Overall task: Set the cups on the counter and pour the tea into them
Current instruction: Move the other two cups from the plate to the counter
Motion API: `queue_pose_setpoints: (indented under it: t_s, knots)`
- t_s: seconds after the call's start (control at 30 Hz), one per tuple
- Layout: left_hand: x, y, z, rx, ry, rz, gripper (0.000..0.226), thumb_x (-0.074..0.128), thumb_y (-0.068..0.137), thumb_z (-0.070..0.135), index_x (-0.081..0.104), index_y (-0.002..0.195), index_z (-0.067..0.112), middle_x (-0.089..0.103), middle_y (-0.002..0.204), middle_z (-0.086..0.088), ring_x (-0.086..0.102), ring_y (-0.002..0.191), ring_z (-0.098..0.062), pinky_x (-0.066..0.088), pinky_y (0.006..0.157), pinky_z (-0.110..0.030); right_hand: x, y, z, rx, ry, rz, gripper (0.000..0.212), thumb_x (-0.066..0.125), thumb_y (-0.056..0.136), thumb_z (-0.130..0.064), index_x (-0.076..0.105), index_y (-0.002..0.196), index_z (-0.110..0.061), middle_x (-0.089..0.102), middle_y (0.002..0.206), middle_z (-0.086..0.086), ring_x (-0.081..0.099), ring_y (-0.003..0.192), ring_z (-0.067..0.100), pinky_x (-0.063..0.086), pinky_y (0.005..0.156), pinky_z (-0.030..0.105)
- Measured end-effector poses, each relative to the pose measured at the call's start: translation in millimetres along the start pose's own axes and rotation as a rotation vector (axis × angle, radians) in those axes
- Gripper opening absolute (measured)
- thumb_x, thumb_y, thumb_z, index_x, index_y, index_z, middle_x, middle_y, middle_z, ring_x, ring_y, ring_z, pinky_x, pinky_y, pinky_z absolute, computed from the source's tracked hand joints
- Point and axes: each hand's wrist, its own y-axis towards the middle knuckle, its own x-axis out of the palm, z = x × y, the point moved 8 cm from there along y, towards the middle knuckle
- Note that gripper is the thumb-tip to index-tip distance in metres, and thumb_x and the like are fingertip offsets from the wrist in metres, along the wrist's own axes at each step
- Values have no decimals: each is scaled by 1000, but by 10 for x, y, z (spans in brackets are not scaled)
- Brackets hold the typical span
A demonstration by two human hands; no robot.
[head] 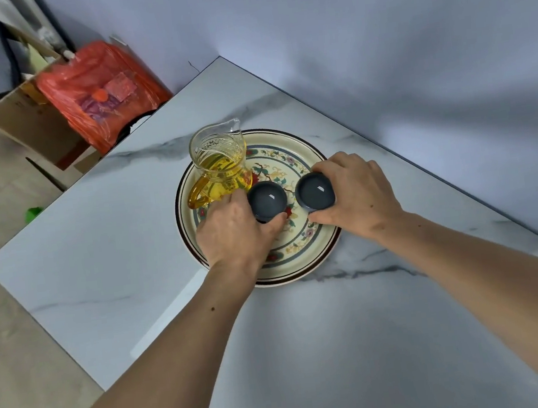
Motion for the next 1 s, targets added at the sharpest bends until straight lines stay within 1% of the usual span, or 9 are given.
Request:
queue_pose_setpoints:
  t_s: [0.1,0.23,0.4,0.5,0.6,0.7,0.87,1.0]
  knots:
    - [-75,-78,25,55,-41,11,62,66,64,70,63,101,19,67,97,-2,62,95,-24,50,63,-34,-80,-89,62,27,57,24,71,80,63,-43,55,126,-21,57,122,2,54,111,24,39,96,37]
    - [-216,-248,131,159,-79,3,61,66,66,67,64,110,25,67,104,2,61,101,-22,49,67,-33,-200,-286,169,79,132,55,69,81,63,-35,56,125,-19,55,123,2,57,107,25,40,95,36]
    - [-274,-521,363,335,-34,-8,59,66,65,66,68,104,22,70,94,3,63,94,-23,48,65,-34,-305,-738,376,180,217,92,73,84,63,-30,55,128,-17,53,126,4,56,107,28,44,96,37]
    - [-259,-756,575,454,-5,-35,58,61,65,68,68,99,22,70,89,4,63,87,-23,47,63,-33,-325,-1144,573,273,245,116,73,83,63,-30,54,129,-19,52,127,2,56,107,29,44,96,35]
    - [-233,-1038,826,556,-20,-67,58,58,63,69,68,97,23,70,88,5,63,86,-22,46,64,-33,-310,-1606,772,351,256,137,71,83,63,-29,54,128,-19,52,126,1,55,107,27,43,95,33]
    - [-142,-1405,1114,660,-51,-125,56,63,62,67,68,97,23,70,89,6,63,87,-21,46,66,-33,-292,-2149,1012,431,259,164,71,83,62,-30,55,126,-17,53,124,2,56,106,25,45,94,36]
    - [88,-2128,1602,793,-71,-200,55,67,63,65,68,100,24,70,91,9,62,91,-19,43,69,-32,-208,-3123,1474,572,263,188,69,83,62,-30,56,124,-16,53,123,2,57,103,24,45,94,33]
    - [293,-2756,1990,879,-96,-259,53,68,63,63,68,98,24,69,87,10,62,87,-18,41,70,-30,-92,-3852,1831,663,274,173,71,82,63,-31,55,128,-17,52,125,2,56,105,23,43,96,34]
